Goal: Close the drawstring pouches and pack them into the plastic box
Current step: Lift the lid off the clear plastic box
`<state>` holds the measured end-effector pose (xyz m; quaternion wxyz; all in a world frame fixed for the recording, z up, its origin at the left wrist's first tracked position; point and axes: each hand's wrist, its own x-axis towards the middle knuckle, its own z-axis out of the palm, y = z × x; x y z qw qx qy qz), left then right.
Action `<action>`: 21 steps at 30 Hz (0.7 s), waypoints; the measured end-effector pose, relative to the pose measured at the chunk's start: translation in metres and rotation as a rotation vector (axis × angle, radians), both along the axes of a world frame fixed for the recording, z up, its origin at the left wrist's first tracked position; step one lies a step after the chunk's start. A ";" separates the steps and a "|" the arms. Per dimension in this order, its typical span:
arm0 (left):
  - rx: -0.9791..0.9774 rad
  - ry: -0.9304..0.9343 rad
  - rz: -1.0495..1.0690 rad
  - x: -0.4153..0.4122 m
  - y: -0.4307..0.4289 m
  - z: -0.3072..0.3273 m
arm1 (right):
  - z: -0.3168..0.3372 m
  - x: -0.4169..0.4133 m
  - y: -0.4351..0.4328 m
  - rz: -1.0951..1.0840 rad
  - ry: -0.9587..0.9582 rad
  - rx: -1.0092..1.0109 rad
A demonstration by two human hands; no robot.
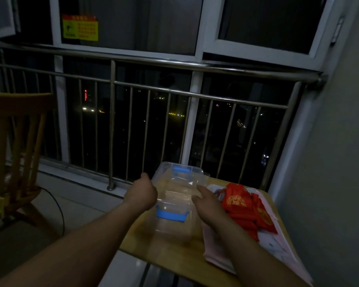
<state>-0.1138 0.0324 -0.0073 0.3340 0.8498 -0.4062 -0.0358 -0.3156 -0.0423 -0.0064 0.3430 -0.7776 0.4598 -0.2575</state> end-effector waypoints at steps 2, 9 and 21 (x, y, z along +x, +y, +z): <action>-0.004 -0.008 0.018 0.007 0.001 0.000 | 0.004 0.000 0.000 0.040 0.020 0.003; -0.005 -0.057 -0.014 0.036 0.009 0.004 | 0.001 0.013 0.008 0.098 0.007 0.018; -0.185 -0.303 -0.053 -0.007 0.012 0.040 | 0.019 -0.021 -0.001 -0.042 -0.065 -0.065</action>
